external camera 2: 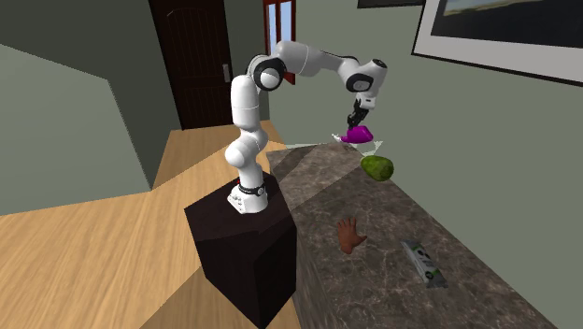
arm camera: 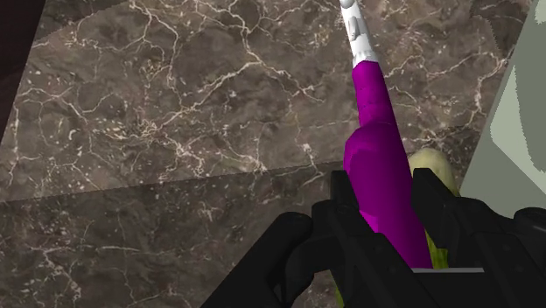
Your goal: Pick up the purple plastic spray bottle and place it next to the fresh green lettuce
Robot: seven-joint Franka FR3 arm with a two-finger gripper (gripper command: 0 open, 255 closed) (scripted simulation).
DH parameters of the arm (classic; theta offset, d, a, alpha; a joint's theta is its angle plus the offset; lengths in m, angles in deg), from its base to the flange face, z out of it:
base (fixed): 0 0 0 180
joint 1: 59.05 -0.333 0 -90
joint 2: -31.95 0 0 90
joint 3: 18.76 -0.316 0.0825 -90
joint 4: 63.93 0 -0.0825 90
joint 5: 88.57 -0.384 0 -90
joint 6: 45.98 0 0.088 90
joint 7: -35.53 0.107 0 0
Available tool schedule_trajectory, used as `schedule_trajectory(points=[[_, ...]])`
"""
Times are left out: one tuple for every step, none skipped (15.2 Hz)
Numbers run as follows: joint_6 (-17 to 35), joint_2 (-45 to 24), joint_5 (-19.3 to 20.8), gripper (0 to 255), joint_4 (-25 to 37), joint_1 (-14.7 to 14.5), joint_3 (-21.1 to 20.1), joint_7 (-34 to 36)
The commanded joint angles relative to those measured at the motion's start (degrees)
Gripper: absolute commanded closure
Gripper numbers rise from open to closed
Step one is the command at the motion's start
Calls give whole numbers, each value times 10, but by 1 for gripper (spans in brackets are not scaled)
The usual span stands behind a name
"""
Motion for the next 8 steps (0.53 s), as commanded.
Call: schedule_trajectory(points=[[18,-5,1,255,-13,-1,-1,-2],[25,-7,2,255,-19,-2,-1,-3],[32,-9,2,255,-25,-2,-1,-5],[39,-11,3,255,-30,-3,-2,-6],[47,-13,4,255,-36,-3,-2,-7],[54,-15,4,255,-41,-4,-2,-8],[61,-18,5,255,-47,-4,-2,-9],[69,-21,6,255,-52,-5,-2,-10]])
